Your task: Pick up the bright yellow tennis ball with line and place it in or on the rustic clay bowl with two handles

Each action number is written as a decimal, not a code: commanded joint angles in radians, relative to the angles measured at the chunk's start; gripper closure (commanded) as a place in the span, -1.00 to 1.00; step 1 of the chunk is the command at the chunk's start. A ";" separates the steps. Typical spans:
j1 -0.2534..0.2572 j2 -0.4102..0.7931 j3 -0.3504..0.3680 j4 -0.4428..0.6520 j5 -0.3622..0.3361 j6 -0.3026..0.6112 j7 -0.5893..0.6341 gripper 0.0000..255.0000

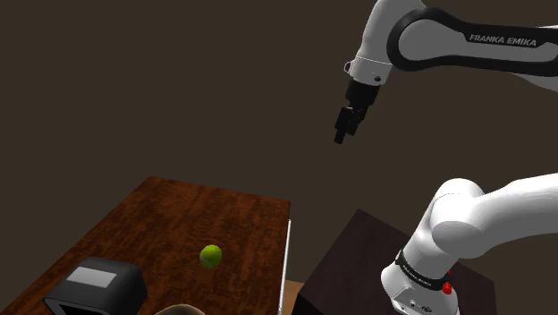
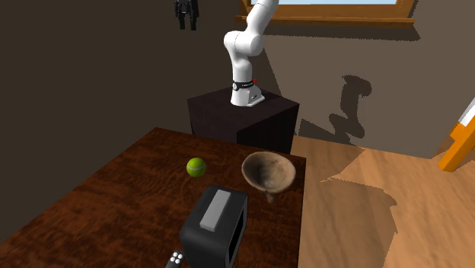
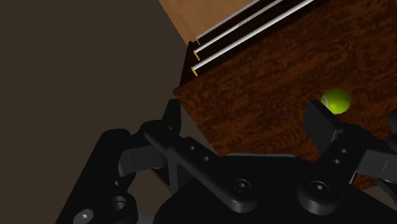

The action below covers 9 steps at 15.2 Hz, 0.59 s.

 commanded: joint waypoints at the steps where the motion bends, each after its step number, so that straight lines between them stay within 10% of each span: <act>1: 0.000 0.000 0.000 0.000 0.000 0.000 0.000 -1.00; 9: 0.038 0.185 0.124 -0.043 0.056 0.212 0.118 -1.00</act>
